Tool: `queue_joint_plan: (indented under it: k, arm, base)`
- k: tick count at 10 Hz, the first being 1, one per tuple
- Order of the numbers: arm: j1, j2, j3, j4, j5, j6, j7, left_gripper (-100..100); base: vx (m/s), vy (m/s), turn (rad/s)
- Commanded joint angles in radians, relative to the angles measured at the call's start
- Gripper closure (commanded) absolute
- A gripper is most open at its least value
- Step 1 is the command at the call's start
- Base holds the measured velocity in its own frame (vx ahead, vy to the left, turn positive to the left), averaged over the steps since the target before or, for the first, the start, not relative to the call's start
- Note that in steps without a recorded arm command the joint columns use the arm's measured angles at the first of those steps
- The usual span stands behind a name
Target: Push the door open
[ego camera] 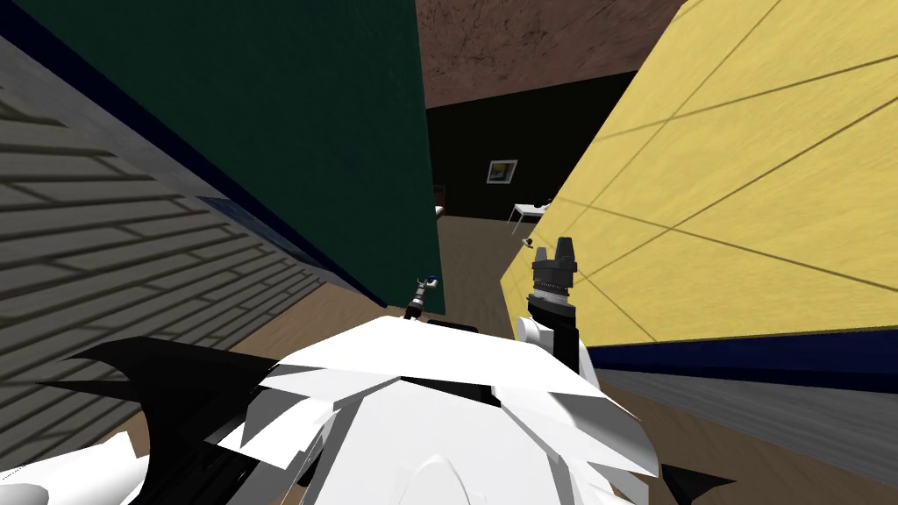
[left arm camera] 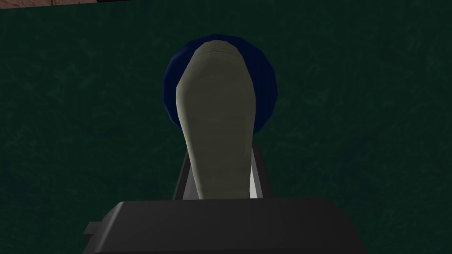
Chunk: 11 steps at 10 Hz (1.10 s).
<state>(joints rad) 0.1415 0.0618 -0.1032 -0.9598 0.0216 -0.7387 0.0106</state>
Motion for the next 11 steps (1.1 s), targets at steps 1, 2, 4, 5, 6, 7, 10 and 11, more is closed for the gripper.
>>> queue_joint_plan:
  k: [1, 2, 4, 5, 6, 7, 10, 11]
  arm:
    - [0.001, 0.012, 0.03, -0.02, 0.012, 0.007, -0.007, 100]
    - [0.001, 0.012, 0.03, -0.02, 0.012, 0.007, -0.007, 100]
    - [-0.002, 0.015, 0.057, -0.015, 0.024, 0.007, -0.014, 100]
    - [-0.004, 0.015, 0.071, -0.013, 0.03, 0.007, -0.018, 100]
    - [-0.006, 0.015, 0.085, -0.01, 0.036, 0.007, -0.022, 100]
    - [-0.007, 0.015, 0.093, -0.009, 0.039, 0.007, -0.024, 100]
    - [-0.012, 0.01, 0.128, -0.003, 0.055, 0.007, -0.033, 100]
    - [-0.012, 0.009, 0.135, -0.002, 0.058, 0.007, -0.035, 100]
  base:
    - [0.214, -0.068, 0.062]
    - [0.139, -0.056, 0.028]
    - [0.145, -0.087, 0.073]
    - [0.149, -0.078, 0.048]
    - [0.151, -0.057, 0.083]
    - [0.155, -0.069, 0.058]
    - [0.168, -0.085, 0.073]
    - [0.141, -0.068, 0.061]
